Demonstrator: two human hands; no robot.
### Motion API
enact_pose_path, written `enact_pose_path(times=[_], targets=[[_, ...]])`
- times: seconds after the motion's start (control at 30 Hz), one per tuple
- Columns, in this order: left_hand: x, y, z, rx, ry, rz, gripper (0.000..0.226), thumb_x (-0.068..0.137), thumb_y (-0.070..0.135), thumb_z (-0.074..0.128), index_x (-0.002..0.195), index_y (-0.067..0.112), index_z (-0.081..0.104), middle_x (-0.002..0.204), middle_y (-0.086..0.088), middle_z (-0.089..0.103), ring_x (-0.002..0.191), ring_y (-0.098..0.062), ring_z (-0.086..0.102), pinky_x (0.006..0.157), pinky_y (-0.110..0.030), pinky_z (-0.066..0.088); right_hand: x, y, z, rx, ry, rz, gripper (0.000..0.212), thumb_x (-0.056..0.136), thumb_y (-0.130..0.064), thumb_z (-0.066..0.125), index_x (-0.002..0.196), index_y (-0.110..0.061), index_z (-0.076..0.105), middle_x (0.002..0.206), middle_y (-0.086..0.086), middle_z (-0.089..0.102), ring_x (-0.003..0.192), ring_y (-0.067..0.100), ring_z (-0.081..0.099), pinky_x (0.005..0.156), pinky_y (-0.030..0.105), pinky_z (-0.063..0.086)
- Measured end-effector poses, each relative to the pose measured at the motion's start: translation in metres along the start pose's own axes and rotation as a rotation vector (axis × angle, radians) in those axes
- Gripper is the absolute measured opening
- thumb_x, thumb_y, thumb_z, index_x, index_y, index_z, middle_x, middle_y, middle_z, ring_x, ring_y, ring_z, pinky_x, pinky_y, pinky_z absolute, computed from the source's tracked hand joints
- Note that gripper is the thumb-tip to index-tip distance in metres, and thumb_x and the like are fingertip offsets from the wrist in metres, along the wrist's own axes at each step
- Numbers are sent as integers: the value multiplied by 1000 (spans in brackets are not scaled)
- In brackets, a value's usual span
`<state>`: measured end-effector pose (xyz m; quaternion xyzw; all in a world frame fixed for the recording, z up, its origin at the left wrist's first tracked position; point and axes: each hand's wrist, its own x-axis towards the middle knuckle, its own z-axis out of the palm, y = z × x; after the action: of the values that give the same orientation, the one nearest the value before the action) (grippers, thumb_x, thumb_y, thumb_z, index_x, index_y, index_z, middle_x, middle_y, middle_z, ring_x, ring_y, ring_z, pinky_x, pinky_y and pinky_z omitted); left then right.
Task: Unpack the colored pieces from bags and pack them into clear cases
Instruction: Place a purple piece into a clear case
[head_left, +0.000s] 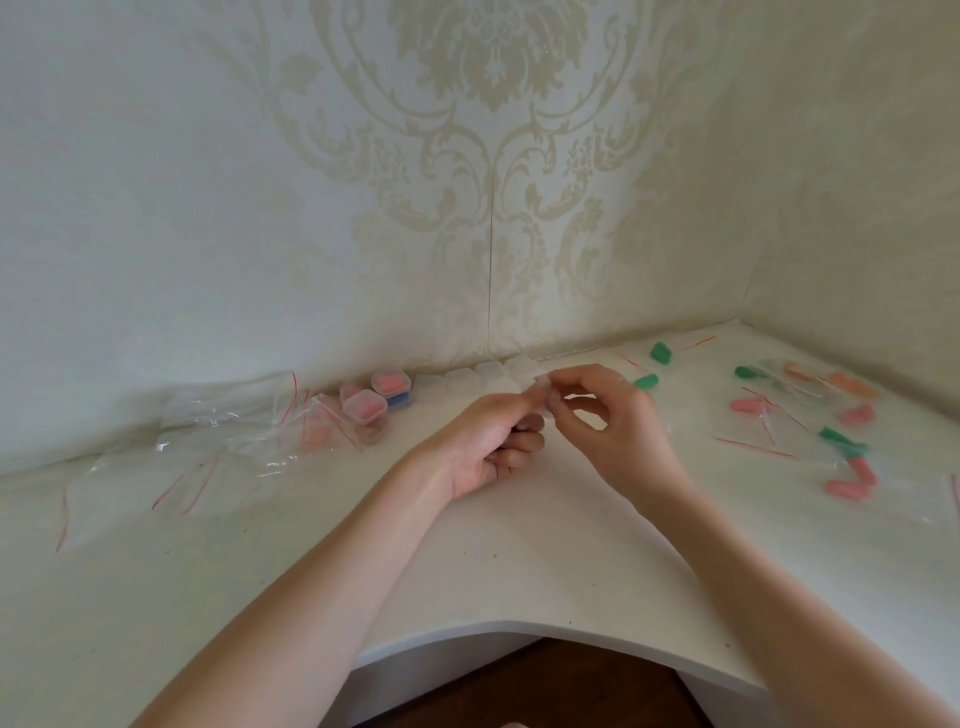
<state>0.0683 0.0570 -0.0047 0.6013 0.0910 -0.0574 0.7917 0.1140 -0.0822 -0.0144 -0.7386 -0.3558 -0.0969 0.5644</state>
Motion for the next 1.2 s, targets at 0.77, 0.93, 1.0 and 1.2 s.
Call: enact_pose_path(times=[0.77,0.93,1.0,1.2], targets=[[-3,3,-4,70,-147,4,30,75,54,55,68,26,62,63,7,17,43,-2,16,38,-15,9,4,-2,-12,-80,-274,49,30,97,-23,50,123,-38,53,109,-19,59,103,0,50,85,10,40],[4,-4,-2,216,68,143,33,78,39,70,89,11,55,53,9,27,42,-6,25,37,-17,21,5,-1,-17,-75,-219,23,29,85,-16,68,111,-29,63,108,-12,61,99,3,56,86,15,46],[5,-7,-3,285,110,198,29,83,35,69,91,11,55,50,10,32,42,-6,30,40,-19,23,5,0,-15,-53,-192,29,28,84,-12,70,108,-26,65,108,-13,63,99,1,58,86,16,48],[11,-14,-3,349,190,248,23,87,32,66,87,14,53,48,15,37,46,-6,37,43,-21,28,5,6,-15,-191,-260,-9,29,91,-10,60,115,-26,64,109,-11,61,99,0,55,82,10,44]])
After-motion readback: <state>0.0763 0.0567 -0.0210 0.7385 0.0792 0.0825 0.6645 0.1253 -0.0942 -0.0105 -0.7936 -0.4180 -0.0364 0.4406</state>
